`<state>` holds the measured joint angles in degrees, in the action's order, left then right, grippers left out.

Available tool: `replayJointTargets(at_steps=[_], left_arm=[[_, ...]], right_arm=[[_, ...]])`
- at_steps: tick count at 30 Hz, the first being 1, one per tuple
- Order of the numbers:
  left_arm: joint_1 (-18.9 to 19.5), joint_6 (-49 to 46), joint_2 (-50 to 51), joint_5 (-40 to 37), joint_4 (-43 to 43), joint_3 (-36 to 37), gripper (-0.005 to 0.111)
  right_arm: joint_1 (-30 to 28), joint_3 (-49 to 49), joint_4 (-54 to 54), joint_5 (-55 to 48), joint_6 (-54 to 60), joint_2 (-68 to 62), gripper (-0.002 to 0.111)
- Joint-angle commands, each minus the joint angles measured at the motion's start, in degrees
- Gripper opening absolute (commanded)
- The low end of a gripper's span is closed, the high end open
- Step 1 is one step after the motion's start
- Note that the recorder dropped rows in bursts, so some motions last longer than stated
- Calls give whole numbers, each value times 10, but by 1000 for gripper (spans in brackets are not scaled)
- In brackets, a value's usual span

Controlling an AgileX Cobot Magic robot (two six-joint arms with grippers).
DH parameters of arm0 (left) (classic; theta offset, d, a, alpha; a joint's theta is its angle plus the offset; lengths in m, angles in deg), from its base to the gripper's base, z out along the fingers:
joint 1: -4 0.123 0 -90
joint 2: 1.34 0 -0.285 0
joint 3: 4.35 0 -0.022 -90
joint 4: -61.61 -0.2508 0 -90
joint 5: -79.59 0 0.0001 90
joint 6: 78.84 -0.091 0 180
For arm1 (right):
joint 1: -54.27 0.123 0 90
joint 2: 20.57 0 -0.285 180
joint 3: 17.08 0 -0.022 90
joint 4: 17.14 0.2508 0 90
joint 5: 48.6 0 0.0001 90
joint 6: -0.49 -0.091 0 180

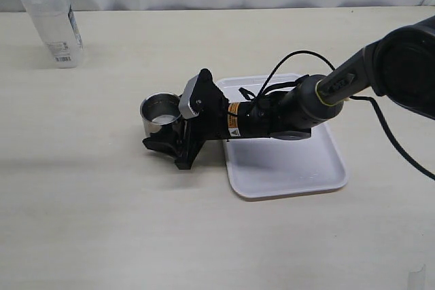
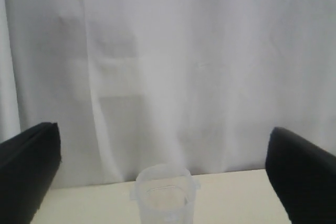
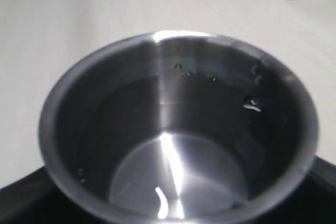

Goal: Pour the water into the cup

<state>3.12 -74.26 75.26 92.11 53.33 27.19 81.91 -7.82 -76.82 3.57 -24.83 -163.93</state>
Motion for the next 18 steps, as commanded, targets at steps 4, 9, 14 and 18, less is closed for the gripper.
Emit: replayJointTargets(at_steps=[4, 9, 14, 18], left_arm=[[-5, 18, -92, 7, 2, 50, 105], [-5, 18, -150, 6, 5, 80, 105], [-5, 18, -201, -4, 5, 105, 105], [-5, 18, -236, -11, 5, 120, 105]], right_arm=[[-3, 0, -10, -13, 3, 1, 4], [-3, 0, -10, -13, 3, 1, 4], [-3, 0, -10, -13, 3, 1, 4], [-3, 0, -10, -13, 3, 1, 4]])
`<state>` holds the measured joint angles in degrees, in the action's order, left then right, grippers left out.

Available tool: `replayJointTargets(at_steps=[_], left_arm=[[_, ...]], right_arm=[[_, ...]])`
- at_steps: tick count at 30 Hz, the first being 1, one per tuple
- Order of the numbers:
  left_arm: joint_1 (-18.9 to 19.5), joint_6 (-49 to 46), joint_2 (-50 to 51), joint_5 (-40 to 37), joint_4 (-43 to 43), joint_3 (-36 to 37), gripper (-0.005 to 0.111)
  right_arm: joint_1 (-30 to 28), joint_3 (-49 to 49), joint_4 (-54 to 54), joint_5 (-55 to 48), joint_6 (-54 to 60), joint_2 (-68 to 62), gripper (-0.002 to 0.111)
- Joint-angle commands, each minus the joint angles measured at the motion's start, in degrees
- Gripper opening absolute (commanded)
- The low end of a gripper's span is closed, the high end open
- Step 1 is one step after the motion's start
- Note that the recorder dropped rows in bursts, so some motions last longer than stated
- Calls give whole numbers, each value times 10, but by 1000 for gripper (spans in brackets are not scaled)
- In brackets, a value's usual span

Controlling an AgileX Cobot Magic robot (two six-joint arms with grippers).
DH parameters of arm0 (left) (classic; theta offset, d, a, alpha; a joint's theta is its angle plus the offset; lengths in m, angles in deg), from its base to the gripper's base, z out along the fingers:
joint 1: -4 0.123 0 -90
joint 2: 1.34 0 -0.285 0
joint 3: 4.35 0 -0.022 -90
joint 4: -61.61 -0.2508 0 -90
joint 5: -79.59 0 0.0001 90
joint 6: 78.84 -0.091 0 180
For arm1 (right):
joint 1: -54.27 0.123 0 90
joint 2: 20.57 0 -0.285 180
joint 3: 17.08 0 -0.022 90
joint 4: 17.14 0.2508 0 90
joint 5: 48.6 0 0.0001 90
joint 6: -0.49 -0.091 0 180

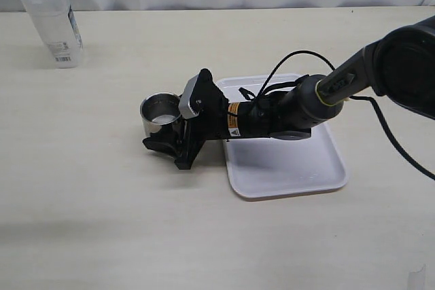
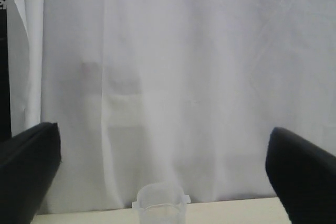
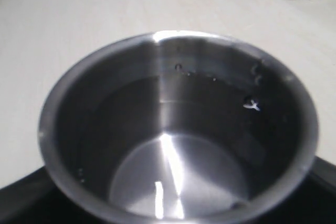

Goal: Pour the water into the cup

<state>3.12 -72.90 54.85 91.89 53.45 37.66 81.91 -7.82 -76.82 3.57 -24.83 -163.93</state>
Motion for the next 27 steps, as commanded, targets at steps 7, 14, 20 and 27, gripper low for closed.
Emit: replayJointTargets(at_steps=[7, 14, 20, 27], left_arm=[[-5, 5, -81, -56, 4, 19, 105], [-5, 6, -130, -84, 4, 36, 105], [-5, 12, -184, -72, 5, 79, 105], [-5, 65, -210, -99, 5, 81, 105]], right_arm=[[-3, 0, -10, -13, 3, 1, 4], [-3, 0, -10, -13, 3, 1, 4], [-3, 0, -10, -13, 3, 1, 4], [-3, 0, -10, -13, 3, 1, 4]])
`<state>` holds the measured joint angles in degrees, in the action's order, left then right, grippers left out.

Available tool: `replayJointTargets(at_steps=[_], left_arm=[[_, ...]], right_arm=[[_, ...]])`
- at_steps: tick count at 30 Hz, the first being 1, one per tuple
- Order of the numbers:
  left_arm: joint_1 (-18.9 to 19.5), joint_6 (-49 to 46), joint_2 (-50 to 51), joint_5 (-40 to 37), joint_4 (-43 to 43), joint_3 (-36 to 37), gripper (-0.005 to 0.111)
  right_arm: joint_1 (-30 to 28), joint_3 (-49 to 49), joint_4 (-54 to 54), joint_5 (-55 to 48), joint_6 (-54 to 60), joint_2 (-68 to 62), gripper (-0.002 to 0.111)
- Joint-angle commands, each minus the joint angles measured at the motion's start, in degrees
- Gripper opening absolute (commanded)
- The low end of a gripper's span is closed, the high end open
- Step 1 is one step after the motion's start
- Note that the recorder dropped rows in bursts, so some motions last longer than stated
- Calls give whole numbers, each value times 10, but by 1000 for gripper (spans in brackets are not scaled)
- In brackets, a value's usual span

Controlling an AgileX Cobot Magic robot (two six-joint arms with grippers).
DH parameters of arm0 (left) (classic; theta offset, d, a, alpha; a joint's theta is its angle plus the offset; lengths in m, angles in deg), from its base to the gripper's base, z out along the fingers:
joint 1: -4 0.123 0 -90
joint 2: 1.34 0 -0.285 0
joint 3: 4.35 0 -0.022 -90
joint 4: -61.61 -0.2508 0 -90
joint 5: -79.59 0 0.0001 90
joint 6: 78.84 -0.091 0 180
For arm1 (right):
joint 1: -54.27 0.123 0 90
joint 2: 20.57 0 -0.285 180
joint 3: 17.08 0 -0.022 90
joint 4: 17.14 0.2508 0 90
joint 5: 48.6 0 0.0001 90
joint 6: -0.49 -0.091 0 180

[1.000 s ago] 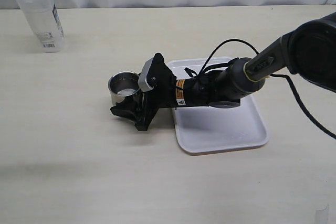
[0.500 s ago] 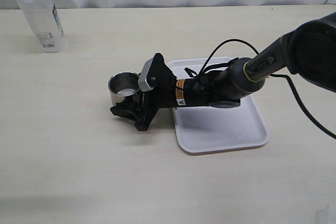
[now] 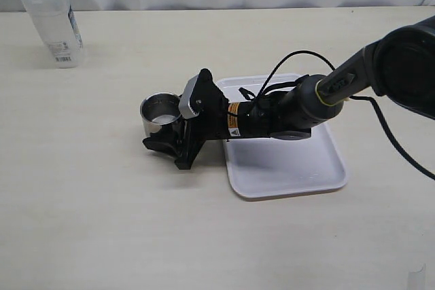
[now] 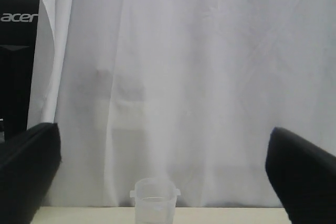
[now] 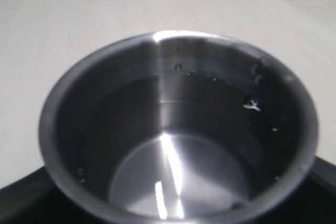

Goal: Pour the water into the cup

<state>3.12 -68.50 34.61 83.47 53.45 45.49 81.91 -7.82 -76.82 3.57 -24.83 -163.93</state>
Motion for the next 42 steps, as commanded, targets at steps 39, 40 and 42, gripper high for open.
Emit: replayJointTargets(at_steps=[39, 40, 42], left_arm=[[-5, 20, -8, -16, 3, 3, 105], [-5, 20, -8, -16, 3, 3, 105], [-5, 10, -8, -15, -5, 3, 105]], right_arm=[[20, 0, 82, -11, 3, 1, 4], [20, 0, 82, -11, 3, 1, 4], [20, 0, 82, -11, 3, 1, 4]])
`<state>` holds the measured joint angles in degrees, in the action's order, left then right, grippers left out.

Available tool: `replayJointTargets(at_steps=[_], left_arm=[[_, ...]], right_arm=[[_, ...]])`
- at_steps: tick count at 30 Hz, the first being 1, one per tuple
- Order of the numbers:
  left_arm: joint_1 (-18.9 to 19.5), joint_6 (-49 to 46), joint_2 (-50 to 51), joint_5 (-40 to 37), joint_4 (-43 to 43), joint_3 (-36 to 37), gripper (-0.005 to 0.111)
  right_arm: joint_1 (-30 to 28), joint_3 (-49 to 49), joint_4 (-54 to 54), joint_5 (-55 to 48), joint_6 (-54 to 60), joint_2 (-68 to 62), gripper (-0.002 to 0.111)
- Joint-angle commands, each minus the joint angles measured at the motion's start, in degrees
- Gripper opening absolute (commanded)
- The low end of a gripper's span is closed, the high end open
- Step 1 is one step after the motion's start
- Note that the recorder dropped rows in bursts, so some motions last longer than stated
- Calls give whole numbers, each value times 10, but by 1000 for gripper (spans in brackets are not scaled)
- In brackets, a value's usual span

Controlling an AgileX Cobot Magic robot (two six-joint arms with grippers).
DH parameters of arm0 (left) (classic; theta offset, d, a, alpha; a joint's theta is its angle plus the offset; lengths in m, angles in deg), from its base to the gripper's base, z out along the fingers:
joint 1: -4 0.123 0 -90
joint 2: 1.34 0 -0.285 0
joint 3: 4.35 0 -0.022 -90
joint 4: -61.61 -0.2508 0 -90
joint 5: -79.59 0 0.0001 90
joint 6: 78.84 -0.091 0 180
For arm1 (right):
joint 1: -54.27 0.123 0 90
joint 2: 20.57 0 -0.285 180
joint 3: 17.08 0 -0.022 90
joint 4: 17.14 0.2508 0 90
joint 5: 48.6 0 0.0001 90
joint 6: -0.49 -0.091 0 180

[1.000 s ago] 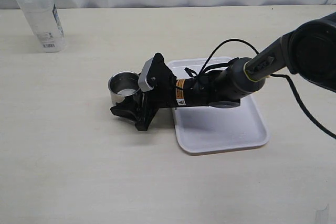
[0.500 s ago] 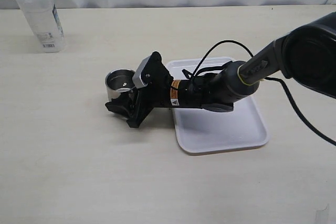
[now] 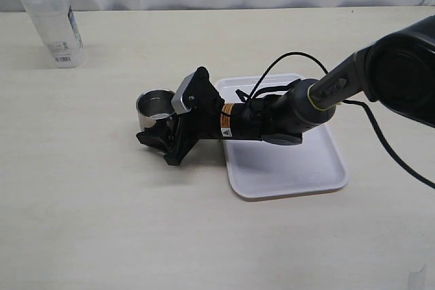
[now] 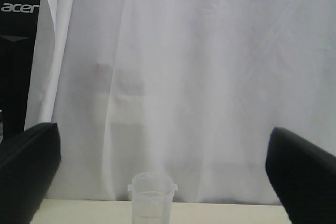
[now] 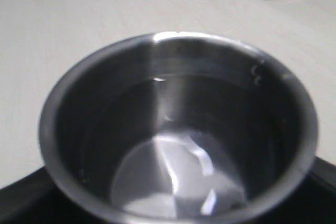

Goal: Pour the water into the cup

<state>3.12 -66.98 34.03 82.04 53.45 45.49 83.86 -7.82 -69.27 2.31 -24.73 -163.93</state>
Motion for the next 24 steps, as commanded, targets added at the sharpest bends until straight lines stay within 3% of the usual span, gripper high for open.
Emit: replayJointTargets(at_steps=[1, 5, 18, 24], left_arm=[[-5, -18, -2, 2, -22, 3, 105], [-5, -27, -2, -4, -71, 3, 105], [-5, -33, -32, -75, -70, 23, 105], [-5, -164, -108, -50, 14, 98, 105]], right_arm=[[0, 0, 7, 2, 2, 1, 4], [0, 0, 7, 2, 2, 1, 4], [0, 0, 7, 2, 2, 1, 4], [0, 0, 7, 2, 2, 1, 4]])
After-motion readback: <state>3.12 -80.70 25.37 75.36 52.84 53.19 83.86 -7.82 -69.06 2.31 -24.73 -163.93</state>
